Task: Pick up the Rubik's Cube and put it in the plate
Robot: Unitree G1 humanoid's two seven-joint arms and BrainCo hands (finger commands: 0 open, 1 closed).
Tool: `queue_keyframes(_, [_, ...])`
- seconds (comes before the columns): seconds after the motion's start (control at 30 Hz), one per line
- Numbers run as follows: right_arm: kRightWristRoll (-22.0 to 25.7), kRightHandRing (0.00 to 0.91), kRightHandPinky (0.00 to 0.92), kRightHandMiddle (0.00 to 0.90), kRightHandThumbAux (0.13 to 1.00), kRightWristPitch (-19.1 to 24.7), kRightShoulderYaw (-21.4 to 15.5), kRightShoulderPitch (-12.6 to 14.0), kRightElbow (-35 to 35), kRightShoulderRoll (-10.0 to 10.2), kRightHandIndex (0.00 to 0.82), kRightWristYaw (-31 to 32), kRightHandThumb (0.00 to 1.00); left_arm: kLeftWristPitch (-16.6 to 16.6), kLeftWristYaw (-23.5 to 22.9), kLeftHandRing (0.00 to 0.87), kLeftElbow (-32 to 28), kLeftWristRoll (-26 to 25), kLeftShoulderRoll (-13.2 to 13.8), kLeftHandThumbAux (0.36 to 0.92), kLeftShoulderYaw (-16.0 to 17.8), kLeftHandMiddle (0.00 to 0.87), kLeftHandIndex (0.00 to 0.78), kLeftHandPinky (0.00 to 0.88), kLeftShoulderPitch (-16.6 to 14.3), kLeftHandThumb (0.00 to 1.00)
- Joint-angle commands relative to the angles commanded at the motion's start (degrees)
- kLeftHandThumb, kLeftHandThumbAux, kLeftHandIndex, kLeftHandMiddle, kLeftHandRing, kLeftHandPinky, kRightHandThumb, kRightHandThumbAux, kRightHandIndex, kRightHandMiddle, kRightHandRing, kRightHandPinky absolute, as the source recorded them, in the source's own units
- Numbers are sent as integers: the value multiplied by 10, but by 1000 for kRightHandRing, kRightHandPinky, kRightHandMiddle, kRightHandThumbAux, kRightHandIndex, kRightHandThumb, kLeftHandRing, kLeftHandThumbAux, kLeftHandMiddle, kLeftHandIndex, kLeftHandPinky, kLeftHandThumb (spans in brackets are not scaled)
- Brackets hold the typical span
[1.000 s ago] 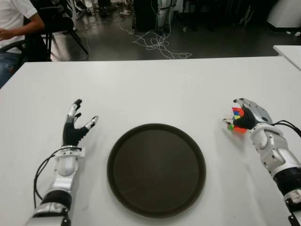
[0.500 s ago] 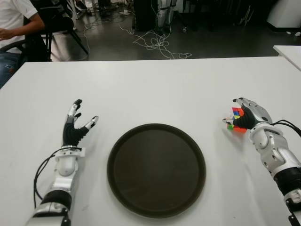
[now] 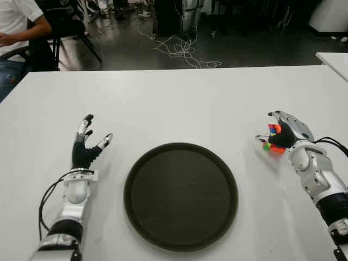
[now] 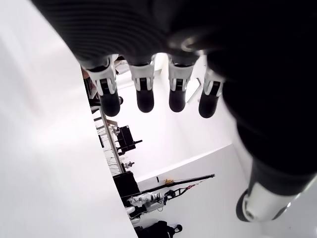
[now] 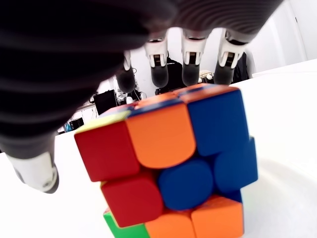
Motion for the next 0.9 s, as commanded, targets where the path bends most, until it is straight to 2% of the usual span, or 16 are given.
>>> queue_keyframes(0.2, [2,0,84,0,534,0,0,2,-3,2,0,2,197,2,-3,35,0,-2,0,686,1,65,30,4,1,437])
queue_keyframes(0.43, [5,0,107,0,537,0,1,1,-2,3,0,4,204,3,-3,45,1,-3,1,691,1,74,30,13,1,443])
queue_keyframes(0.6, [7,0,87,0,542,-3,3,-1,4,4,0,2,219,5,-3,44,0,-3,0,686,2,71,25,14,1,439])
queue_keyframes(0.83, [6,0,171,0,557,-12,7,-7,23,7,0,-7,211,8,-3,36,1,-6,-1,683,4,63,17,3,1,421])
queue_keyframes(0.9, [6,0,168,0,558,-12,8,-8,27,8,0,-8,212,7,-1,37,0,-4,-1,686,3,65,17,2,1,420])
